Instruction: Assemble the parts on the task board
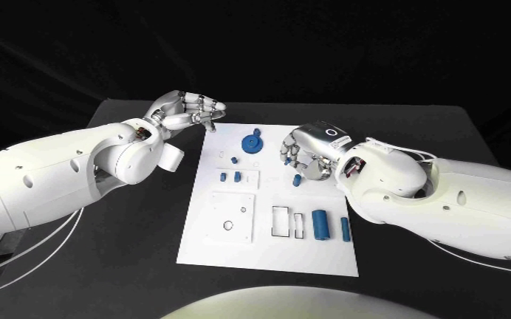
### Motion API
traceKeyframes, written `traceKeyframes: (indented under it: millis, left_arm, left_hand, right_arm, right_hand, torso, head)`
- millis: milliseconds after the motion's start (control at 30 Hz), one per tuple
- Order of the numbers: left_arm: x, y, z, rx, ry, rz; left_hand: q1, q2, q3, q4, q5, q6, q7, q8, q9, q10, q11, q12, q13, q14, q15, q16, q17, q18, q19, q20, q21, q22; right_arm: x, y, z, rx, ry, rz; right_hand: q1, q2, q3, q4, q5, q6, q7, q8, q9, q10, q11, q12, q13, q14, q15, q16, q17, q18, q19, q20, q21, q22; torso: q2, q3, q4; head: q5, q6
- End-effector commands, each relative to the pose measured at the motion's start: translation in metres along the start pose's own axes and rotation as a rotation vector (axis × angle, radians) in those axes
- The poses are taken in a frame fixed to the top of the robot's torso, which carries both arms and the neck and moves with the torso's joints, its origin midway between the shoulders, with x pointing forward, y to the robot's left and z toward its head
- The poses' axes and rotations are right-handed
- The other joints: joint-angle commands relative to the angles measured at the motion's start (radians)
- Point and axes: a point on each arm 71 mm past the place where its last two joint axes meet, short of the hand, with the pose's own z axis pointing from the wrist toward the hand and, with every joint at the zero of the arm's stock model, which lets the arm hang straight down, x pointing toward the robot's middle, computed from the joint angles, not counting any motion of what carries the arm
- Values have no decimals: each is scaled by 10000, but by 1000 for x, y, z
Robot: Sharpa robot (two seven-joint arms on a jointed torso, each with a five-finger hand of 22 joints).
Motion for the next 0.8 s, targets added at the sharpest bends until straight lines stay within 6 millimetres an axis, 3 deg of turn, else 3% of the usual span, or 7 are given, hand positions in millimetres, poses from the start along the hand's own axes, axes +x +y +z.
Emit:
traceKeyframes:
  millis: [33,133,433,800]
  left_arm:
    - [4,-1,2,62,246,-52]
    - [5,-1,2,64,272,-61]
    - [8,-1,4,73,323,-78]
    - [12,-1,7,90,392,-99]
  left_hand:
    - [-123,2,16,-62,7,-53,0,-58,15,-117,5,-54,-18,29,14,-42,-9,110,-84,10,41,14]
    - [-123,2,16,-62,7,-53,0,-58,15,-117,5,-54,-18,29,14,-42,-9,110,-84,10,41,14]
    - [-131,-1,16,-68,7,-61,4,-59,18,-134,10,-57,-19,26,18,-44,-10,110,-89,14,42,15]
    - [-131,-1,16,-68,7,-61,4,-59,18,-134,10,-57,-19,26,18,-44,-10,110,-89,14,42,15]
  right_arm:
    - [3,14,5,-423,107,240]
    - [7,27,11,-731,222,365]
    - [27,54,19,-1349,545,823]
    - [51,72,21,-1666,1016,1284]
  right_hand:
    - [-105,28,43,-11,-2,48,-12,38,18,408,-366,56,-7,433,-65,54,-18,-85,-22,-37,-27,485]
    - [-110,30,47,-14,-2,46,-12,38,19,406,-365,53,-6,430,-65,45,-36,-80,-33,-37,-53,475]
    - [-123,38,66,-33,0,33,-10,33,24,394,-364,40,-5,427,-66,37,-55,-75,-41,-38,-74,471]
    - [-147,47,80,-48,-1,19,-3,28,29,382,-359,26,-2,424,-64,30,-73,-65,-61,-38,-123,454]
  torso:
    - [-11,-15,9]
    - [-15,-23,17]
    - [3,-16,11]
    - [2,-12,11]
  head:
    - [135,-44]
    - [225,-66]
    - [678,-183]
    - [945,-300]
